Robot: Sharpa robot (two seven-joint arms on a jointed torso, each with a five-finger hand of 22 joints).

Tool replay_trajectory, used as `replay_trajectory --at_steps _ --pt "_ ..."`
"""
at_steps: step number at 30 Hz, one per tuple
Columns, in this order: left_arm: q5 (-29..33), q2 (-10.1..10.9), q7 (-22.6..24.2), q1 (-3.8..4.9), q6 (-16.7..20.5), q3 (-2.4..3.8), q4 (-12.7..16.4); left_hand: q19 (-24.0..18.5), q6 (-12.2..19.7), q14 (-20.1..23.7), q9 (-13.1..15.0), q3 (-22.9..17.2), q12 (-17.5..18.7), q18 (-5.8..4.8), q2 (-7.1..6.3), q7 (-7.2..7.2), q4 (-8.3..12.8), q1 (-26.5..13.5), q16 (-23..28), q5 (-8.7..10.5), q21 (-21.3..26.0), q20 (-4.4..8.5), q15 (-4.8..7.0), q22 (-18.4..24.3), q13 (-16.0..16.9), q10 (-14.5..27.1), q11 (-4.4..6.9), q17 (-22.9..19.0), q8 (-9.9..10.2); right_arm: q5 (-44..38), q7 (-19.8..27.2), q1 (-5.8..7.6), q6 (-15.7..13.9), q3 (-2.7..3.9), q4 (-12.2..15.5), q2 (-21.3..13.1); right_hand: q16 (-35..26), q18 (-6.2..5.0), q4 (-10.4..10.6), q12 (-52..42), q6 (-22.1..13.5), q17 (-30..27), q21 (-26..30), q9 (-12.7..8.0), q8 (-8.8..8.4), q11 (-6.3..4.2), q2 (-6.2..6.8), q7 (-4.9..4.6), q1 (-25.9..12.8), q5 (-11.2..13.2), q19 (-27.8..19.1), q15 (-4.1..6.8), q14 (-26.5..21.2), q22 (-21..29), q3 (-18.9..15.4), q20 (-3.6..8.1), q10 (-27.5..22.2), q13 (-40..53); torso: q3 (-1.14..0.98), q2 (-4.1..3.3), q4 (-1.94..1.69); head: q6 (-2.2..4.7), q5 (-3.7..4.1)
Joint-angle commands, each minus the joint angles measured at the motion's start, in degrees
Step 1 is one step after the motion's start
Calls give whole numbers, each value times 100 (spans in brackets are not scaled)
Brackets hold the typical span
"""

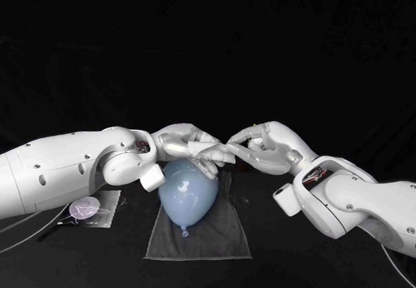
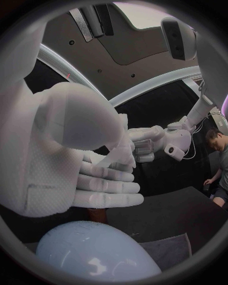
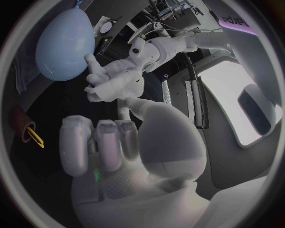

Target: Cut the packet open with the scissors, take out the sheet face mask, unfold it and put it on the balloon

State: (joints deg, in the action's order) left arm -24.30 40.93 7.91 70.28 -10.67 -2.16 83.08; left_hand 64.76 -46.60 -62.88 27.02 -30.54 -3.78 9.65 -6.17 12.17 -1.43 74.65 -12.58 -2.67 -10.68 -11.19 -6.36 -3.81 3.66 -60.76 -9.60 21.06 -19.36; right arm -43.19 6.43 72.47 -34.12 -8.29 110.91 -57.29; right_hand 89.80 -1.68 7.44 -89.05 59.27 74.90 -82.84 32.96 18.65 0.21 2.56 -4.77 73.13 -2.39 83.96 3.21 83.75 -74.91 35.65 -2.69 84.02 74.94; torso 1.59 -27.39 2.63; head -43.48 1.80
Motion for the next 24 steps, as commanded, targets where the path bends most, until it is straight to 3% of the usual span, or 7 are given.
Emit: replay_trajectory --at_steps 1,6,10,17,19,22,24 --pt "98 -19 -127 7 448 6 -18 -99 269 158 -62 104 7 66 -117 182 -88 -52 55 -12 106 -86 -62 14 1 216 -83 14 110 345 144 35 157 12 -30 8 20 -21 -275 -2 0 1510 14 208 55 -26 -34 42 35 -39 323 52 625 -917 301 45 556 1459 4 2 -2 12 7" --pt "10 -23 -275 8 714 6 -49 -342 656 618 -105 322 -25 67 -234 315 -240 -60 151 -12 330 -254 -221 16 9 586 -223 -5 109 445 165 101 119 14 -69 22 20 -21 -285 -8 -7 1510 12 219 66 -26 -28 41 31 -39 324 52 625 -919 300 46 559 1462 5 0 -4 29 5" --pt "-65 -27 -373 9 892 6 -72 -531 892 988 -102 494 -100 74 -272 389 -365 -10 151 -15 494 -368 -319 9 22 780 -298 -20 -21 476 178 164 106 14 -102 29 20 -20 -286 -3 -18 1510 13 243 90 -23 -17 38 4 -38 323 50 625 -920 280 46 556 1459 6 2 -2 48 -13" --pt "-202 -61 -483 9 1187 6 -149 -924 1144 1655 -96 736 -220 50 -303 444 -529 111 132 -14 711 -513 -464 15 27 1061 -382 -67 -283 490 188 275 98 15 -229 73 20 -18 -292 -11 -30 1510 6 263 109 -24 -10 41 -9 -38 326 50 625 -927 263 46 560 1463 11 12 -1 150 -41" --pt "-217 -73 -492 9 1290 6 -182 -1172 1215 1953 -98 809 -248 -2 -295 457 -570 183 138 -17 719 -534 -526 21 27 1211 -419 -88 -380 491 192 307 86 15 -293 91 20 -17 -292 -17 -31 1510 1 266 112 -24 -11 40 -11 -38 328 50 625 -932 260 46 563 1466 14 11 0 156 -48" --pt "-228 -81 -472 10 1428 7 -233 -1819 1432 2649 -127 1004 -262 -229 -281 471 -649 373 162 -14 725 -546 -670 27 24 1692 -498 -123 -536 493 209 340 74 15 -355 111 20 -16 -292 -18 -33 1510 -1 271 116 -24 -12 40 -14 -38 328 50 625 -933 256 46 563 1467 6 3 -7 169 -53" --pt "-231 -83 -458 10 1486 7 -266 -2190 1591 2835 -147 1091 -306 -299 -268 482 -683 456 121 -23 732 -544 -702 39 37 1827 -510 -112 -564 493 217 352 71 15 -376 119 20 -16 -295 -20 -35 1510 -1 274 119 -24 -10 41 -14 -38 329 50 625 -933 254 46 564 1468 4 2 -2 172 -65"
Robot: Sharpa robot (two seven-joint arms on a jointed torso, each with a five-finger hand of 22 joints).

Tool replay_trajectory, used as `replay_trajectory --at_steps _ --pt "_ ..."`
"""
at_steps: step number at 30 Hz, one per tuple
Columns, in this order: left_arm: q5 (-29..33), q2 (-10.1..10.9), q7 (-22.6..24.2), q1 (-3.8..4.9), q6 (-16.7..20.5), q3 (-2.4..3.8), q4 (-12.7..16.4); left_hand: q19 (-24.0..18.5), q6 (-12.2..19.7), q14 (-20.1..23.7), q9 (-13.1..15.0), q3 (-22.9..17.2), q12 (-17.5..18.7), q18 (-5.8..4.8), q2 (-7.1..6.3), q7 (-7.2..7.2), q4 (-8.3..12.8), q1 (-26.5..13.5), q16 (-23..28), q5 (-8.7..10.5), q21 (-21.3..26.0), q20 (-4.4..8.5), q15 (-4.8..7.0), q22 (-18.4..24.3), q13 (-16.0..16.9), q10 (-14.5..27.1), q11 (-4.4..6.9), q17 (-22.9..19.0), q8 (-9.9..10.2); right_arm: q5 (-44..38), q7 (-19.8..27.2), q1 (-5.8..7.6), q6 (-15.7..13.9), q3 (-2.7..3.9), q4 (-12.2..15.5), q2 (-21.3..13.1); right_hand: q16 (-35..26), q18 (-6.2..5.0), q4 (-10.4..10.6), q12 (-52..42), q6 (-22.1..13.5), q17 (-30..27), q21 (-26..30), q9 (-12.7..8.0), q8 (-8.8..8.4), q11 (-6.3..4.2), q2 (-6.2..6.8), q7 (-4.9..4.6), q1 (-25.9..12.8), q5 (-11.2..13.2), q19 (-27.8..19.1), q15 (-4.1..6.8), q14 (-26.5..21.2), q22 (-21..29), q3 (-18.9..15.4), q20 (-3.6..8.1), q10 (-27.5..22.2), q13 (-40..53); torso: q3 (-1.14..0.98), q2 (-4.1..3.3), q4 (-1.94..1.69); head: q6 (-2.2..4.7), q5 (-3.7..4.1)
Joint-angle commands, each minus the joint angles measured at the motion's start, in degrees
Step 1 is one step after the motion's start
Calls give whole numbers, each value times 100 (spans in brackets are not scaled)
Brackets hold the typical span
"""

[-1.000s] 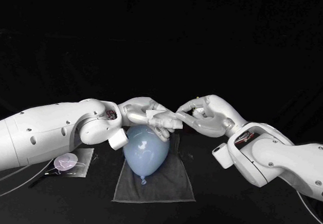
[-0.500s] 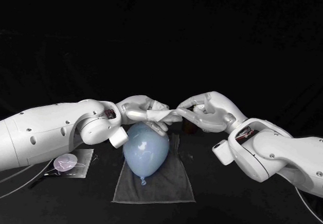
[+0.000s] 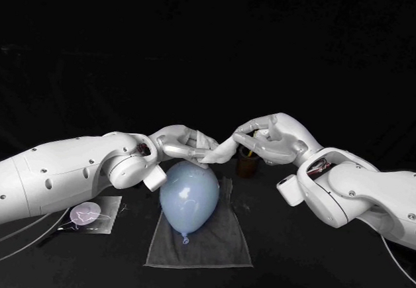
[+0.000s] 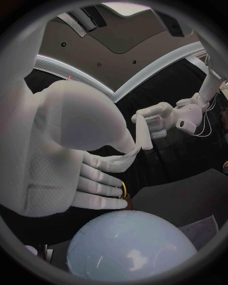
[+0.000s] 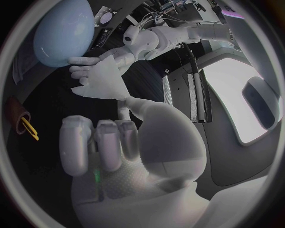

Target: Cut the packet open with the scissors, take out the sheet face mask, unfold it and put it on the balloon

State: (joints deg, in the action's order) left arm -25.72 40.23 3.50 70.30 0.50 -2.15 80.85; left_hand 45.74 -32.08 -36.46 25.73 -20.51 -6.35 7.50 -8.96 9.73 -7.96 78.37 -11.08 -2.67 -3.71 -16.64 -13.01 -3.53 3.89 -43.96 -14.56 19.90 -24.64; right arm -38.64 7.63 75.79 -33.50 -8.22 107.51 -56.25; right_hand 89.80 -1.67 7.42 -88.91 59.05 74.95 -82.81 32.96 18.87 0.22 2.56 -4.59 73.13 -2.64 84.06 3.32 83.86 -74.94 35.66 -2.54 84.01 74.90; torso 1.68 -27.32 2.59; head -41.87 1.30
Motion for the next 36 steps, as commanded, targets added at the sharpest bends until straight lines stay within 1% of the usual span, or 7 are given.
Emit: replay_trajectory --at_steps 1,9,12,15,23,30,36 --pt "-90 -15 -7 8 400 6 -64 -466 250 295 -34 127 -53 -119 -1 711 -34 120 -20 -18 56 -6 -55 25 12 215 -25 -1 -17 38 101 25 7 7 -48 20 20 -16 -294 -29 -14 1505 -6 275 97 -25 -9 23 -15 -13 319 39 614 -932 250 31 563 1469 -5 -9 5 16 -11" --pt "-96 -38 106 12 593 9 -314 -1056 1014 1127 -116 943 -412 -318 -35 328 -585 896 -469 -23 53 1 -233 35 37 999 -234 76 -374 45 149 81 -31 11 -183 54 20 -16 -315 -37 -43 1505 -7 315 134 -30 -33 28 -8 -15 319 41 614 -935 225 33 566 1473 -7 -7 5 5 15" --pt "-96 -46 148 13 617 10 -394 -1062 1078 1221 -146 1058 -563 -320 -69 379 -826 1096 -624 -21 53 1 -236 35 49 1071 -232 84 -493 51 159 103 -33 15 -237 62 20 -14 -322 -34 -48 1505 -12 321 138 -30 -39 29 -2 -15 321 42 614 -940 228 34 564 1472 -8 -6 7 9 26" --pt "-95 -56 186 13 642 11 -458 -1052 1181 1261 -184 1131 -685 -318 -72 710 -875 1146 -763 -27 51 1 -215 34 52 1119 -189 91 -570 54 158 120 -23 17 -289 75 20 -14 -322 -34 -48 1505 -12 321 138 -30 -39 29 -2 -15 321 42 614 -940 228 34 564 1472 -10 -4 9 23 32" --pt "-51 -94 389 13 722 16 -638 -987 1169 1257 -190 1126 -756 -307 -38 744 -872 1156 -852 -22 42 5 -174 27 55 1129 -122 97 -654 55 55 151 28 19 -434 98 20 -15 -327 -37 -52 1505 -8 324 141 -31 -43 28 1 -15 320 43 614 -937 229 34 566 1473 -8 -9 10 29 90" --pt "-31 -104 1013 11 672 27 -610 -534 527 1173 -255 866 -1160 -257 115 721 -735 1367 -1262 -18 -14 6 -107 -17 110 870 -53 146 -1024 -136 -573 183 145 20 -606 135 20 -24 -334 -14 -58 1505 26 330 146 -31 -50 28 6 -15 306 43 614 -910 232 34 556 1462 4 -10 6 30 179" --pt "-151 -34 1471 10 625 75 -349 611 -566 145 -608 469 -1813 178 86 407 -620 1450 -2274 -16 -492 109 270 -220 252 -102 295 418 -949 -212 -942 195 140 20 -746 200 20 -27 -336 -9 -60 1505 35 331 147 -31 -52 28 7 -15 303 43 614 -903 233 35 553 1459 -3 -7 4 23 197"
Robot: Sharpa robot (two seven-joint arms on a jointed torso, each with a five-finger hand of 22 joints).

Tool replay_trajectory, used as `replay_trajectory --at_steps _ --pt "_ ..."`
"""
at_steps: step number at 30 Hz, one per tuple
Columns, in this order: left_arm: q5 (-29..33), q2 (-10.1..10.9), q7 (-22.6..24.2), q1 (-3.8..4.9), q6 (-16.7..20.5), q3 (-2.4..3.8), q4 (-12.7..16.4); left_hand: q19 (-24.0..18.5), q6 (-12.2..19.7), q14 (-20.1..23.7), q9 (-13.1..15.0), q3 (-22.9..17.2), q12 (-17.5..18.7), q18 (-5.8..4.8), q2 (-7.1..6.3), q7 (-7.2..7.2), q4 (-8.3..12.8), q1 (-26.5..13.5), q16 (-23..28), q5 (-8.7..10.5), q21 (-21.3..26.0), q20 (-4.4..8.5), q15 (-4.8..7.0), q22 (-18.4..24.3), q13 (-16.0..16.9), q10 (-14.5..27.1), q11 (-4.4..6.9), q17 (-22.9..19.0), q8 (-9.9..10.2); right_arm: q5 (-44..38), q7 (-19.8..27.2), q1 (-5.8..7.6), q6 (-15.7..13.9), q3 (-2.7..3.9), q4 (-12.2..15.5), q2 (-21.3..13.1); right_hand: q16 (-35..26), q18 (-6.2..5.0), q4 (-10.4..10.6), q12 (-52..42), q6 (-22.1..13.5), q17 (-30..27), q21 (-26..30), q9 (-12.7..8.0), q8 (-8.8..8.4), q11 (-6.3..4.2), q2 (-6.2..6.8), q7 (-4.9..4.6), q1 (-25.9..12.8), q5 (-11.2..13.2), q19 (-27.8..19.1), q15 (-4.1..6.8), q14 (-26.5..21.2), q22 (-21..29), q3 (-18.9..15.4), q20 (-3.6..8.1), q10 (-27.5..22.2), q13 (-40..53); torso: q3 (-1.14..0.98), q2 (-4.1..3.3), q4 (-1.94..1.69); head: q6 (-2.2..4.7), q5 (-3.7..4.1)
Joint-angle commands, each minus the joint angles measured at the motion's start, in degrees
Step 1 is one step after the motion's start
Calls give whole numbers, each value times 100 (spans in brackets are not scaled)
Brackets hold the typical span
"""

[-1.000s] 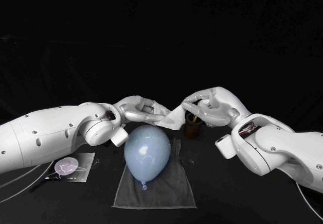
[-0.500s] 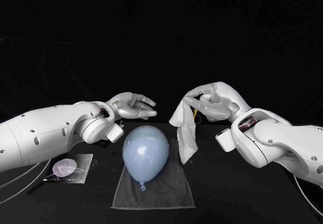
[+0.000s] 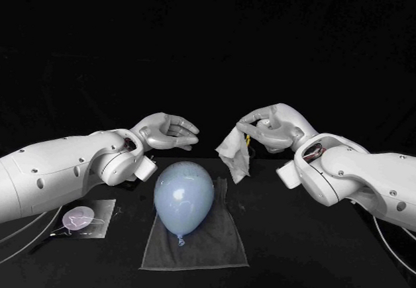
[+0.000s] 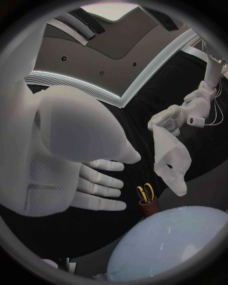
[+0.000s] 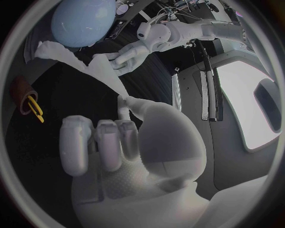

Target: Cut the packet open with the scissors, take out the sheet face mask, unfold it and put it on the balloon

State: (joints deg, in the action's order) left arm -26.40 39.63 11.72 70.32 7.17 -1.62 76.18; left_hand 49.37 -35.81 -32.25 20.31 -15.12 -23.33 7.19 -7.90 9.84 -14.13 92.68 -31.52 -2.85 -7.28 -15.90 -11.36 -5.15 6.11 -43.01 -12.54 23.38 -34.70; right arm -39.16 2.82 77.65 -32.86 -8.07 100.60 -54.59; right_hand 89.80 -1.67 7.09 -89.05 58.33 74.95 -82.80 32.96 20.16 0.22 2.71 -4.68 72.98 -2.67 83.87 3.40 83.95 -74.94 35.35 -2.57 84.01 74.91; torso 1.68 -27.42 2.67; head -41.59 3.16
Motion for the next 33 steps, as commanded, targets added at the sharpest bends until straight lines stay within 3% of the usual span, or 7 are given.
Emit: replay_trajectory --at_steps 1,8,13,20,26,28,33 --pt "-98 50 718 9 -37 35 185 425 -339 -403 -156 -150 -154 294 -48 344 -14 -21 -382 1 -239 43 169 -101 26 -293 147 106 152 -147 -501 10 61 5 -85 60 20 -30 -304 5 10 1505 45 332 20 -31 -68 37 22 -12 318 35 605 -893 265 38 554 1459 -5 4 -6 -1 14" --pt "-70 173 877 8 20 73 549 1824 -965 -1958 -406 -289 -568 324 -124 93 171 -296 -1740 -1 -1646 724 754 -868 161 -1164 528 592 464 122 -585 13 -181 5 -319 280 20 -35 -302 12 9 1505 66 336 24 -30 -75 35 19 -12 310 35 605 -877 266 38 551 1455 -10 5 -11 38 49" --pt "-279 188 888 4 115 72 698 1702 -1022 -2010 -462 -348 -560 279 -183 91 205 -380 -1775 5 -1966 805 787 -1108 176 -1179 545 609 603 282 -542 13 -246 5 -382 340 20 -37 -301 20 8 1505 74 338 26 -30 -78 34 17 -12 307 35 605 -871 265 38 547 1451 -6 1 -9 43 62" --pt "-1354 135 1171 -8 659 52 788 -604 -202 430 -495 -244 81 -284 -343 212 464 -398 -428 -8 -627 166 -131 -502 -128 506 -192 -15 874 457 -388 2 -175 4 -340 405 20 -39 -300 24 3 1505 79 342 29 -29 -86 34 15 -12 305 35 605 -867 268 39 545 1449 -10 2 -2 57 59" --pt "-2224 15 1177 -12 1285 10 644 -895 428 1331 -315 714 -452 -218 -195 144 259 -35 -678 4 -40 -61 -352 -92 -72 1241 -385 -183 515 605 -245 -10 -153 4 -323 473 20 -38 -301 32 -1 1505 77 344 30 -29 -92 33 16 -11 306 35 605 -869 270 39 541 1445 -10 5 -16 70 79" --pt "-2322 -17 1114 -12 1379 2 609 -207 145 636 -218 837 -962 76 -144 573 147 -100 -1281 -2 -397 40 -75 -234 103 709 -101 -18 229 667 -218 -11 -153 4 -329 481 20 -40 -302 41 -6 1505 84 347 32 -28 -99 33 16 -12 303 35 605 -863 273 39 538 1441 -5 2 -4 84 83" --pt "-2304 -95 870 -13 1507 -12 620 1192 -450 -1101 -175 1063 -1669 370 -19 248 -99 -308 -2351 -90 -1279 363 494 -631 337 -382 344 243 -60 924 -138 -12 -160 4 -361 504 20 -39 -302 45 -8 1505 80 349 34 -28 -103 32 15 -12 304 35 605 -866 274 39 536 1439 -1 -2 2 87 86"
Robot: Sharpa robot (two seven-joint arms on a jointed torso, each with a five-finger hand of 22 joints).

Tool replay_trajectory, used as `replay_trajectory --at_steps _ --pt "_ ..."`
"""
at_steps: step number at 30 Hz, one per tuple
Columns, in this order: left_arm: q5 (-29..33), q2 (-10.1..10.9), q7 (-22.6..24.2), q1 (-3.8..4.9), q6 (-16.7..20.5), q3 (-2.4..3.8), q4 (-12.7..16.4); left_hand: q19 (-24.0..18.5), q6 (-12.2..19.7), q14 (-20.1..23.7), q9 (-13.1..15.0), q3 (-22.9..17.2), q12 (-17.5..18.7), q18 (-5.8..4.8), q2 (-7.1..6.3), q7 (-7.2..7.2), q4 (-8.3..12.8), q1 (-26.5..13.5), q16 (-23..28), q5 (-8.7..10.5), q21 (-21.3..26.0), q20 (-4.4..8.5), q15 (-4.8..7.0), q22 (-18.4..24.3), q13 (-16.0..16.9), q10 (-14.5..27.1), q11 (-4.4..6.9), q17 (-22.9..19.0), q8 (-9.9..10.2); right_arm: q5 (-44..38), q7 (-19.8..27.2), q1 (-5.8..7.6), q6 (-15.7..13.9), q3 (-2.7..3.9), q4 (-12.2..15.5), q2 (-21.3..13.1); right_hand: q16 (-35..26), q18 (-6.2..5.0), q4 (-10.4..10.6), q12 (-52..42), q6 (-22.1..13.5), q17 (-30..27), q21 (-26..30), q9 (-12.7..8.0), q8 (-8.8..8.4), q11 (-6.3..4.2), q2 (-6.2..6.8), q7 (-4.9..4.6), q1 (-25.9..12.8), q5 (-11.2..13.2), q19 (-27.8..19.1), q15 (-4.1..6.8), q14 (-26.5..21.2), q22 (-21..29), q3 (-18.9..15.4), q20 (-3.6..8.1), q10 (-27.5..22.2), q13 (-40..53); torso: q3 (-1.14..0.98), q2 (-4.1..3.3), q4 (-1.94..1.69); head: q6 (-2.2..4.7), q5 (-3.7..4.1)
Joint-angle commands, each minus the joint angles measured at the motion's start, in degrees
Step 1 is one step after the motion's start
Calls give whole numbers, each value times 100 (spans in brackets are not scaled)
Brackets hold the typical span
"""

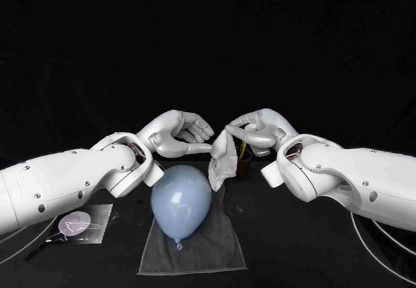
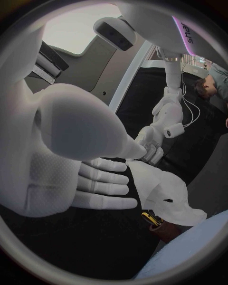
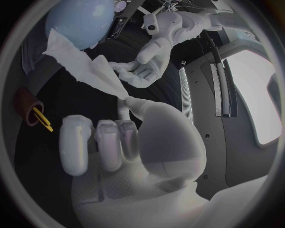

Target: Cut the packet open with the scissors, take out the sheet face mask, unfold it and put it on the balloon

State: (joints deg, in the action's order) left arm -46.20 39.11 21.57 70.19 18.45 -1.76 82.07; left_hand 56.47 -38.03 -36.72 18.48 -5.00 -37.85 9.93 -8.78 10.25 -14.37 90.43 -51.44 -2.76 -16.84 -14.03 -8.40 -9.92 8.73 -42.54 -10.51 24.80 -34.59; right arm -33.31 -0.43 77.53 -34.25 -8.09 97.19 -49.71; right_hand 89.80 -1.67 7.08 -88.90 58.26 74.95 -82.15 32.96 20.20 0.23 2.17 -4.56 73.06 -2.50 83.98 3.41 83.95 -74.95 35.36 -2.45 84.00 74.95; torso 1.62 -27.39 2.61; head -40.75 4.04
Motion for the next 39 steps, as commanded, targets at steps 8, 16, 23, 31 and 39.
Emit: replay_trajectory --at_steps 8,16,23,31,39 --pt "127 -151 -709 1 497 -5 57 1055 -750 -1831 -154 651 197 21 163 0 -231 -905 -556 1 -1149 620 541 -635 -82 -1170 400 170 337 714 314 -12 26 6 -18 96 20 -43 -297 36 -8 1505 36 355 35 -27 -60 17 1 -28 286 33 605 -850 274 26 533 1432 -5 5 -3 9 -38" --pt "405 -298 -1165 2 530 -5 11 962 -968 -1959 -68 1033 163 43 304 -88 -231 -1084 -572 1 -1351 637 600 -785 12 -1371 471 250 315 883 407 -38 78 6 90 117 20 -45 -293 44 -14 1505 42 360 40 -25 -72 15 -6 -29 284 32 605 -846 275 26 530 1428 1 -4 7 22 -49" --pt "365 -348 -1515 3 362 -5 22 967 -1113 -2093 8 1306 121 44 301 -163 -248 -1294 -677 5 -1564 698 664 -933 93 -1534 547 366 268 934 449 -45 121 6 114 139 20 -45 -293 44 -14 1505 42 360 40 -25 -72 15 -6 -29 284 32 605 -846 275 26 530 1428 -6 4 1 28 -63" --pt "366 -373 -1544 3 429 -4 0 963 -1255 -2225 108 1326 39 43 497 -264 -202 -1061 -840 -2 -1848 771 747 -1133 214 -1698 643 510 180 1023 443 -51 293 6 142 157 20 -46 -293 42 -19 1505 47 363 42 -24 -77 15 -8 -29 282 32 605 -843 276 26 530 1429 -2 -1 9 35 -65" --pt "602 -359 -1270 3 458 -4 30 679 -1325 -2036 17 785 534 32 1111 -323 -76 388 -704 -6 -2043 811 788 -1319 55 -1704 691 582 450 1053 398 -66 401 4 85 173 20 -51 -291 59 -26 1505 67 369 48 -23 -93 14 -12 -29 274 30 605 -828 281 25 523 1421 -2 -3 2 20 -65"
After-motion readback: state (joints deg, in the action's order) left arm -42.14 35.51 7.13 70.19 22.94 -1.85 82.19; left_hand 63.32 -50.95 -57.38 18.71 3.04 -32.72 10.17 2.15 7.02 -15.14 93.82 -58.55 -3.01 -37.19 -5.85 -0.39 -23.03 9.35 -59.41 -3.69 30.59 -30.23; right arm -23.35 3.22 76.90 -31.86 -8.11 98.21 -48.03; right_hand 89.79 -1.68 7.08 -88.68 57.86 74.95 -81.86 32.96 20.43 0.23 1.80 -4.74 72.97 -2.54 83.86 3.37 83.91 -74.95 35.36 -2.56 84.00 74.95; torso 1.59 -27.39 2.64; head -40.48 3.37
